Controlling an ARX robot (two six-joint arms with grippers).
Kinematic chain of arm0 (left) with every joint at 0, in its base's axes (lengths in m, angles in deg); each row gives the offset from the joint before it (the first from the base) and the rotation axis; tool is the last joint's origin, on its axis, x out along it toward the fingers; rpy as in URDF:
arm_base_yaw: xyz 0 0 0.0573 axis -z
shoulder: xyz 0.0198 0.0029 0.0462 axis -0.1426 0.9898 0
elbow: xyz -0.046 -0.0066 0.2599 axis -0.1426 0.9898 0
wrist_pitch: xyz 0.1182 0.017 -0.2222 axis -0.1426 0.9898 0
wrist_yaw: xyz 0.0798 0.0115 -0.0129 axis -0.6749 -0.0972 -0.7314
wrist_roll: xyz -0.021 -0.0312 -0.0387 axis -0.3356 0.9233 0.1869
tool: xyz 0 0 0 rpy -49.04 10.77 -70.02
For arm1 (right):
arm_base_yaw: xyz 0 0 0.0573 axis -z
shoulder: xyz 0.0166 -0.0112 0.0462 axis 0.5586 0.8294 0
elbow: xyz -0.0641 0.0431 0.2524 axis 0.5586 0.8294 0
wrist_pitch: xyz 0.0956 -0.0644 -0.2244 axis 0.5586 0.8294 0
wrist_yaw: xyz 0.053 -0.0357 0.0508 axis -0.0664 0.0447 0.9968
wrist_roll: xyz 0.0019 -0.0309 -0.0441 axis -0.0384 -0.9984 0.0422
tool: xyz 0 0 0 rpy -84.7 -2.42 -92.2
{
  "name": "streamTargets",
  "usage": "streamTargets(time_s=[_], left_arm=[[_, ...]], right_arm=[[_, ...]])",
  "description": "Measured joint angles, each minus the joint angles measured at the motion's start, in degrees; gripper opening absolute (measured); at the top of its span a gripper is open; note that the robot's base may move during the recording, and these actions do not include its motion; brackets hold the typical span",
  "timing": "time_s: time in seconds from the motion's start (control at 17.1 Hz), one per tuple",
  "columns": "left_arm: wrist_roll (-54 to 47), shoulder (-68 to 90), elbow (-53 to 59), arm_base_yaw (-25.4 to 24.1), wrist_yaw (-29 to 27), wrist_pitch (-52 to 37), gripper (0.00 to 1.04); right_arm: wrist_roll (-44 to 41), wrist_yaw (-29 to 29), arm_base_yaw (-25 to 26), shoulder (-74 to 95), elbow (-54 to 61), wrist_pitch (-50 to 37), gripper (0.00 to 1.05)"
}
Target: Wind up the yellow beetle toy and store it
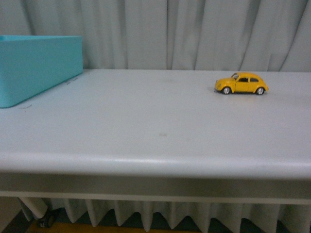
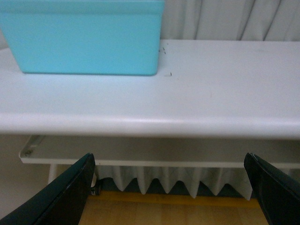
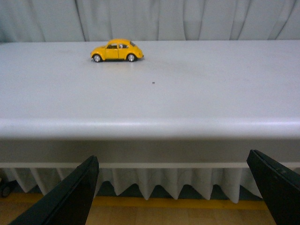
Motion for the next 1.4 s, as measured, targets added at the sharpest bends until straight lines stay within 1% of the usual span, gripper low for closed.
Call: streamTargets(time_s=[1.4], left_arm=[[0.0, 0.0, 0.0, 0.0, 0.0, 0.0, 0.98]], right_arm=[[0.1, 0.0, 0.0, 0.0, 0.0, 0.0, 0.98]])
